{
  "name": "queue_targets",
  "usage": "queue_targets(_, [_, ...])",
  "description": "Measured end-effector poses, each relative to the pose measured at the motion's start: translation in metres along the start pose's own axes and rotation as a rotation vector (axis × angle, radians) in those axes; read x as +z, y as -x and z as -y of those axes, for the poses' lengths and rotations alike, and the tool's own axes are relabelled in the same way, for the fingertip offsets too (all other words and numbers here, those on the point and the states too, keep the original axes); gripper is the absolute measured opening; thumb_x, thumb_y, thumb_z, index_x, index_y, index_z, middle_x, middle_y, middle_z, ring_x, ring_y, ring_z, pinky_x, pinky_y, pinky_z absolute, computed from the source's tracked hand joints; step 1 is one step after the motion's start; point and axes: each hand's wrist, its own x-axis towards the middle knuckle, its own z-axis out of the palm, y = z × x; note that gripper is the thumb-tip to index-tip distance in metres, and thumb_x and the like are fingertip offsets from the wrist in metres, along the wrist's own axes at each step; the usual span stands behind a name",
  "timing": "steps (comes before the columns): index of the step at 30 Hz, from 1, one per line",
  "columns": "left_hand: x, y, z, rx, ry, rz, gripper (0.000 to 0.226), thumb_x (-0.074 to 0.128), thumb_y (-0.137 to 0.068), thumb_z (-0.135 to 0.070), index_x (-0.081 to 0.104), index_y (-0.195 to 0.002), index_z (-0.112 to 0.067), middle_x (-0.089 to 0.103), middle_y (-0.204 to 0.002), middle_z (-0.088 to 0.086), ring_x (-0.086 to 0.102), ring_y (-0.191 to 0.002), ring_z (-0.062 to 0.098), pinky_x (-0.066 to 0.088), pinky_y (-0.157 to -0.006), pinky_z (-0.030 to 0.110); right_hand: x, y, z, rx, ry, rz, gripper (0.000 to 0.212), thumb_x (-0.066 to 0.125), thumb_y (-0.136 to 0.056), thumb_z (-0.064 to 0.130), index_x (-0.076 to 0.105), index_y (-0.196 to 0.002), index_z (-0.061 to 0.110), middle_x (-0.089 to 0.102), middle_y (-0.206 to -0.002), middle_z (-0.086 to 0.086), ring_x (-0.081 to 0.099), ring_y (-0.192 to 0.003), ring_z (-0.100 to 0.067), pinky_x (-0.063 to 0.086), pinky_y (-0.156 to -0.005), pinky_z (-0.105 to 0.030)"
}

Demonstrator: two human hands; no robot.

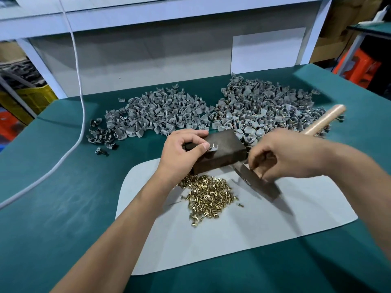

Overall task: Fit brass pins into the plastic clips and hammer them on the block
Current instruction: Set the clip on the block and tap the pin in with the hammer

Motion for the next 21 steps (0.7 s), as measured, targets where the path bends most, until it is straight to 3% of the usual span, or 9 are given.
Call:
queue_targets(5, [0.001,-0.001,0.0,0.0,0.007,0.001,0.01,0.078,-0.087,-0.012,0.08,-0.078,-0.014,0.076,-0.114,-0.011,0.061,-0.119,0.01,0.042,-0.11,0.048,0.0,-0.003,-0.005,0.055,0.109,0.001,0.019,0.088,-0.075,0.021,0.079,-0.09,0.027,0.074,-0.076,0.017,0.067,-0.074,0.004,0.054,-0.074,-0.021])
queue_targets(8, [0.001,-0.001,0.001,0.007,0.009,0.0,0.009,0.078,-0.087,-0.012,0.08,-0.079,-0.013,0.075,-0.114,-0.01,0.061,-0.121,0.013,0.041,-0.111,0.05,-0.005,-0.003,-0.004,0.051,0.046,-0.045,0.005,0.083,-0.082,0.027,0.079,-0.084,0.03,0.073,-0.071,0.021,0.067,-0.068,0.008,0.056,-0.071,-0.021])
queue_targets(12, [0.001,0.001,-0.002,0.033,0.031,-0.016,0.009,0.077,-0.083,-0.021,0.08,-0.08,-0.013,0.075,-0.115,-0.007,0.062,-0.121,0.016,0.041,-0.11,0.051,0.005,-0.022,0.013,0.006,0.002,-0.377,0.01,0.079,-0.086,0.036,0.073,-0.095,0.035,0.068,-0.074,0.022,0.064,-0.07,0.008,0.056,-0.071,-0.019])
queue_targets(15, [0.003,0.002,-0.004,0.054,0.042,-0.019,0.015,0.073,-0.08,-0.026,0.08,-0.079,-0.013,0.075,-0.116,-0.005,0.062,-0.122,0.018,0.041,-0.11,0.051,0.023,-0.04,0.026,-0.088,-0.002,-0.455,0.024,0.077,-0.086,0.043,0.069,-0.108,0.038,0.063,-0.087,0.023,0.057,-0.08,0.005,0.048,-0.074,-0.019])
queue_targets(21, [0.0,0.0,-0.003,0.089,0.009,-0.1,0.022,0.069,-0.087,-0.03,0.077,-0.08,-0.011,0.076,-0.112,-0.008,0.066,-0.115,0.016,0.044,-0.107,0.056,0.041,-0.045,0.019,-0.157,-0.092,-0.733,0.021,0.075,-0.09,0.032,0.075,-0.107,0.019,0.069,-0.099,0.01,0.061,-0.09,-0.006,0.052,-0.088,-0.027])
